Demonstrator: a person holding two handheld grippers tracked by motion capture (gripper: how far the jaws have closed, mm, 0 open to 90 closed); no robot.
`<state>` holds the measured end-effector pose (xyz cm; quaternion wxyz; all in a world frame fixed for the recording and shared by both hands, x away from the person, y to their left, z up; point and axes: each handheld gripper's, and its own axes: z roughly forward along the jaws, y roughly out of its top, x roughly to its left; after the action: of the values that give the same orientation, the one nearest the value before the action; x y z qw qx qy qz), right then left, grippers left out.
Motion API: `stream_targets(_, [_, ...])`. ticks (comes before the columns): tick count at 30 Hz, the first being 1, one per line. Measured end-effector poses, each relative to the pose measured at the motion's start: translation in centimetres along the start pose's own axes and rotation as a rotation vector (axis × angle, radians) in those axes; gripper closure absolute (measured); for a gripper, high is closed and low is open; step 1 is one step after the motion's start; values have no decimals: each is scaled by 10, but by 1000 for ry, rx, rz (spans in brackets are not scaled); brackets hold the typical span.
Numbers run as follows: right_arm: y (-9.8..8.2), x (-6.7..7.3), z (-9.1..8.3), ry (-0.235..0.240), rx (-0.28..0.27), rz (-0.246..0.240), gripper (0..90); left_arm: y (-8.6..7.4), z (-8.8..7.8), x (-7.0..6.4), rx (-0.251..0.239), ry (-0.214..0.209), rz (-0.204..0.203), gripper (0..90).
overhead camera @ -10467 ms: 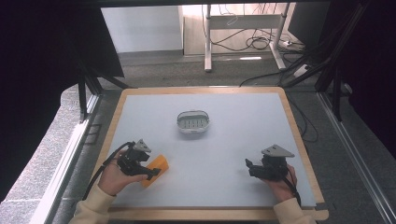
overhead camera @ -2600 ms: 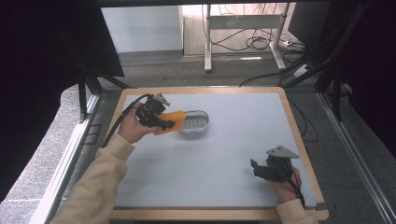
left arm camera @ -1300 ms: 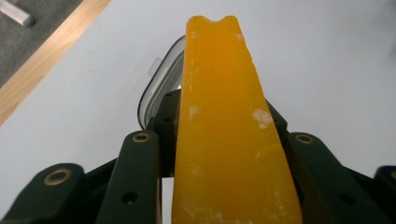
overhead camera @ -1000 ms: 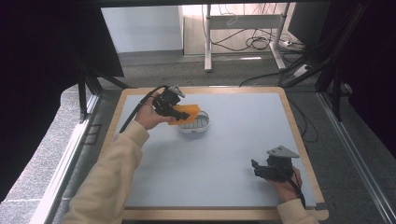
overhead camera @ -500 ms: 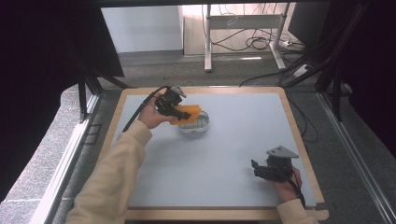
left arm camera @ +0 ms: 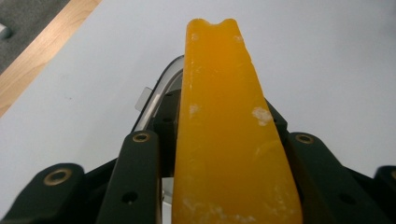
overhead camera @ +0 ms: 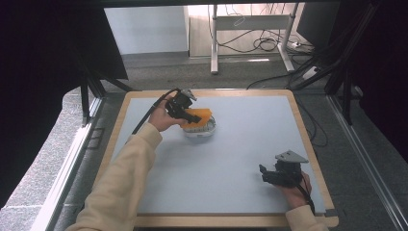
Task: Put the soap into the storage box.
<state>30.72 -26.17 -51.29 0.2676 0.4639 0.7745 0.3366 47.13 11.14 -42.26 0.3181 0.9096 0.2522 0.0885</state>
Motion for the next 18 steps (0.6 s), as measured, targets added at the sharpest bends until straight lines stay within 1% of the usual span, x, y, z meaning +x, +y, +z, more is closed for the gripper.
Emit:
stream_targets(3, [0, 0, 0, -1, 1, -1, 152, 0, 5, 4, -13, -13, -2, 621])
stream_targets(10, [-1, -1, 1, -3, 4, 1, 152, -1, 16, 10, -13, -39, -4, 621])
stream_targets(15, [-1, -1, 1, -5, 8, 0, 152, -2, 22, 11, -19, -58, -2, 621])
stream_targets(18, [-1, -1, 1, -5, 8, -1, 152, -2, 25, 12, -21, -61, -1, 621])
